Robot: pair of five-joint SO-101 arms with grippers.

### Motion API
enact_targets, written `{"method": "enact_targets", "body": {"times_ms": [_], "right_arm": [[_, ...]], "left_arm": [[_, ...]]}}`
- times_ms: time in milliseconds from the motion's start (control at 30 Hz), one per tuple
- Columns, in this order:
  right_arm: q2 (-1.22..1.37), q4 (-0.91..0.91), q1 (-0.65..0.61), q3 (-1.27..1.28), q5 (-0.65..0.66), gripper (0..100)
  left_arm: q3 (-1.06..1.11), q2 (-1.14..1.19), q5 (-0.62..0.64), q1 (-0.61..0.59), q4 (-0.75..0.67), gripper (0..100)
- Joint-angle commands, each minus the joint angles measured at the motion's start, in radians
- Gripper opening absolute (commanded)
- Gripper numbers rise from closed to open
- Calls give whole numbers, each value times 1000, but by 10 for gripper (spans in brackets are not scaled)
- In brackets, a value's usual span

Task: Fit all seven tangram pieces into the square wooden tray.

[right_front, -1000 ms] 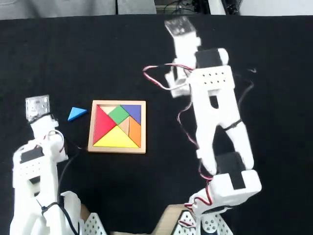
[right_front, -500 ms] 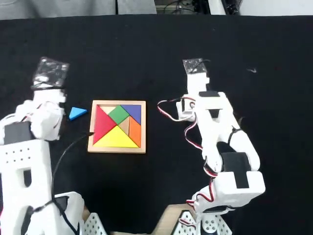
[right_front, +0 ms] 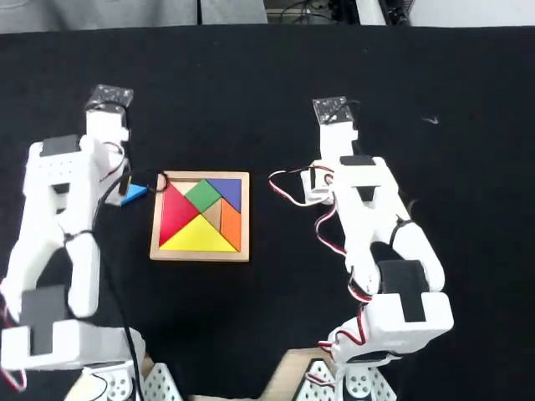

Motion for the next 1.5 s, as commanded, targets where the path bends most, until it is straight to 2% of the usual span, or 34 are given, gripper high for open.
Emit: {"method": "enact_targets", "body": {"times_ms": [0, 167, 300, 400, 567, 767, 933, 1100, 1267, 1467], "right_arm": [[-51, -17, 12, 1, -6, 11], [-51, -17, 12, -1, -6, 11], [-51, -17, 12, 1, -6, 11], [-51, -17, 12, 2, -6, 11], [-51, -17, 12, 2, -6, 11], [-51, -17, 12, 2, -6, 11], [-51, -17, 12, 2, -6, 11], [-51, -17, 11, 4, -6, 11], [-51, -17, 11, 4, -6, 11], [-51, -17, 11, 4, -6, 11]], "left_arm": [[-62, 35, 126, 36, -104, 30], [-58, 91, 235, 124, -213, 30], [-74, 180, 244, 159, -288, 30], [-124, 281, 247, 142, -293, 30], [-206, 385, 241, 110, -203, 30], [-228, 374, 236, 107, -126, 30], [-213, 381, 133, 105, -55, 30], [-200, 377, 112, 8, 18, 30], [-176, 371, -18, -54, 160, 30], [-180, 370, -114, -220, 180, 30]]}}
